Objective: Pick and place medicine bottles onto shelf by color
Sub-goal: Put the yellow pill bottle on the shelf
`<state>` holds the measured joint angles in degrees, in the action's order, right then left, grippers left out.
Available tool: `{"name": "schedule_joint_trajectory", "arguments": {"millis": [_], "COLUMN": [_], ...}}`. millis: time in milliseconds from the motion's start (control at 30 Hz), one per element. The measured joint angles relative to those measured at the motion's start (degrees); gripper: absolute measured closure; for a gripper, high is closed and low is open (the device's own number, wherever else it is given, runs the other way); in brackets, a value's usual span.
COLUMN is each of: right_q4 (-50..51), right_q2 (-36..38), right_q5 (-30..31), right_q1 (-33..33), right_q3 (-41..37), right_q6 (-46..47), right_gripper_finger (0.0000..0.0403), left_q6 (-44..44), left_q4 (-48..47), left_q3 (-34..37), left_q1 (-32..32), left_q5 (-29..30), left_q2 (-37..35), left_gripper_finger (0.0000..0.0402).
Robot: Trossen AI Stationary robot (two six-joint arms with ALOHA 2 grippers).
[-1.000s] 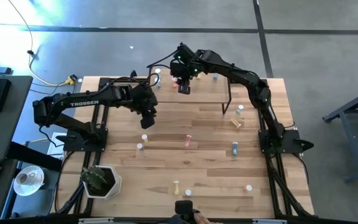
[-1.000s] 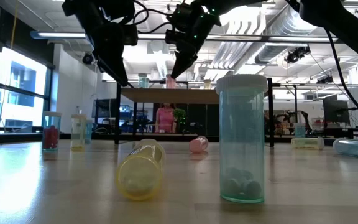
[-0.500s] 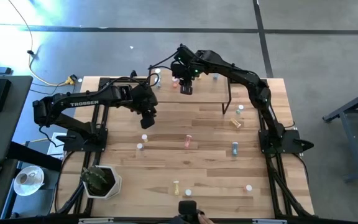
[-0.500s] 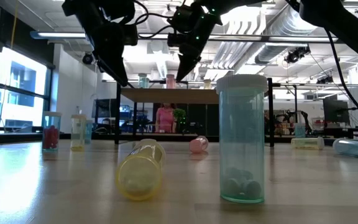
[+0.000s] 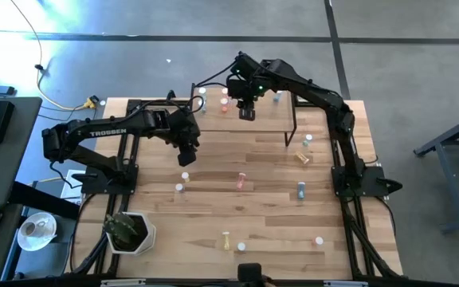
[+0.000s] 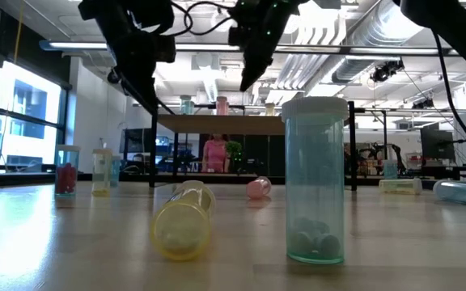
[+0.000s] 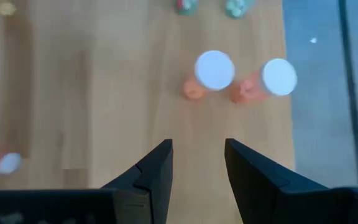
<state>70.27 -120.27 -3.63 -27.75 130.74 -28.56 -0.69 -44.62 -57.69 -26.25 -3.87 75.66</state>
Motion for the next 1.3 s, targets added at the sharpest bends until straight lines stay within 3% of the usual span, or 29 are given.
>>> {"name": "schedule_joint_trajectory", "arguments": {"millis": [333, 667, 1067, 1300], "right_q4": [9.39, 14.64, 14.71, 13.48], "right_q2": [1.22, 1.22, 1.23, 1.24], "right_q5": [-13.94, -13.67, -13.11, -13.08], "right_q1": [-1.02, 0.36, 1.69, 1.97], "right_q3": [0.01, 0.00, 0.00, 0.00], "right_q6": [1.27, 5.88, 7.10, 7.54], "right_gripper_finger": [0.0265, 0.0265, 0.0265, 0.0265], "left_q6": [-2.94, -9.86, -28.11, -33.00], "left_q4": [-2.57, -1.90, -0.73, -0.52], "left_q3": [1.39, 7.01, 11.92, 11.98], "left_q1": [5.03, 9.85, 15.56, 18.99], "left_q5": [0.02, 0.14, 0.31, 6.94], "left_q2": [-0.35, -4.46, -5.62, -5.60], "left_gripper_finger": [0.0245, 0.0245, 0.0245, 0.0245]}}
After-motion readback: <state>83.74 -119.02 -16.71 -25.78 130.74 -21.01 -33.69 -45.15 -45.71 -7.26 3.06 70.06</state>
